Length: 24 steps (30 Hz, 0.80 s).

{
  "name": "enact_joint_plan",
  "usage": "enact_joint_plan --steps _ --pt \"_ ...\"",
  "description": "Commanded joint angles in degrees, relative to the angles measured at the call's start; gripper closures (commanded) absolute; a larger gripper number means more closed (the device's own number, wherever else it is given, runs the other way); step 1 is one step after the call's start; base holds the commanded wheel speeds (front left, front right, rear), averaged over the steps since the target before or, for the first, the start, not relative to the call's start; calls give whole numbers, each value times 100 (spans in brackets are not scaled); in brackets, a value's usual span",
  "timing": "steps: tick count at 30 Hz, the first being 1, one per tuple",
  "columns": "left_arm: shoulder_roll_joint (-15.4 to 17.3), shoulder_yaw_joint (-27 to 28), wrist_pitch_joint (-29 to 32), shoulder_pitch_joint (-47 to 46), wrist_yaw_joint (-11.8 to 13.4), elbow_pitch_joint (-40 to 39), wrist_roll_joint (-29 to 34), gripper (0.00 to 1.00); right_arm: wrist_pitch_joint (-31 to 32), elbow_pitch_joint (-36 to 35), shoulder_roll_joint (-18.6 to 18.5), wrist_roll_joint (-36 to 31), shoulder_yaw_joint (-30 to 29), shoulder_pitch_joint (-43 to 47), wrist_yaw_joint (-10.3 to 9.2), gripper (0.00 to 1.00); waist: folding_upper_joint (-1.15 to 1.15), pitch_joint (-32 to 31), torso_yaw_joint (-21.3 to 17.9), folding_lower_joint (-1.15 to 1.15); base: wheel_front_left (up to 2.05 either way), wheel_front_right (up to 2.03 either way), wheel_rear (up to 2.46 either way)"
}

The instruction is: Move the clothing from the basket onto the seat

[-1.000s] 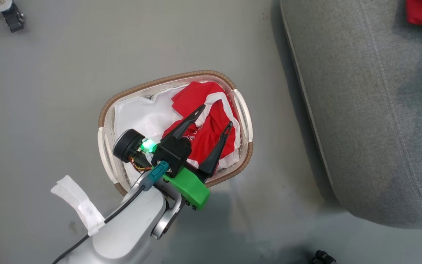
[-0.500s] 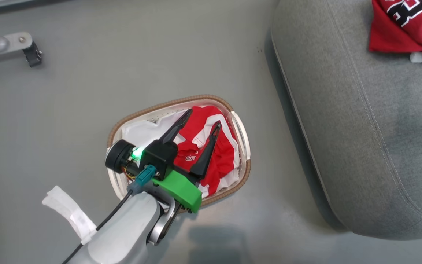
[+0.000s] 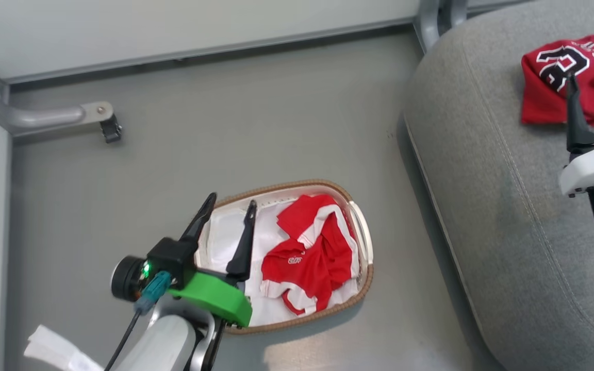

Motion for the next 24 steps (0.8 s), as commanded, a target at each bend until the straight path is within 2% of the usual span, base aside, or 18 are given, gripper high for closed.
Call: enact_joint_plan --steps 1,9,16,24 --pt "-30 160 -17 220 16 -32 73 0 -11 -66 73 38 0 160 -8 0 0 -401 295 0 0 0 0" --pt "-209 1108 -11 993 42 -283 457 0 -11 -654 844 -80 7 1026 -8 0 0 -766 510 0 0 0 0" --pt "-429 1794 -11 1610 -127 -381 702 0 -10 -996 1490 -124 155 1864 -8 0 0 -973 522 0 0 0 0" --pt "-657 2266 -12 2123 -336 -429 950 0 -10 -985 1676 116 438 2449 -8 0 0 -1118 477 0 0 0 0"
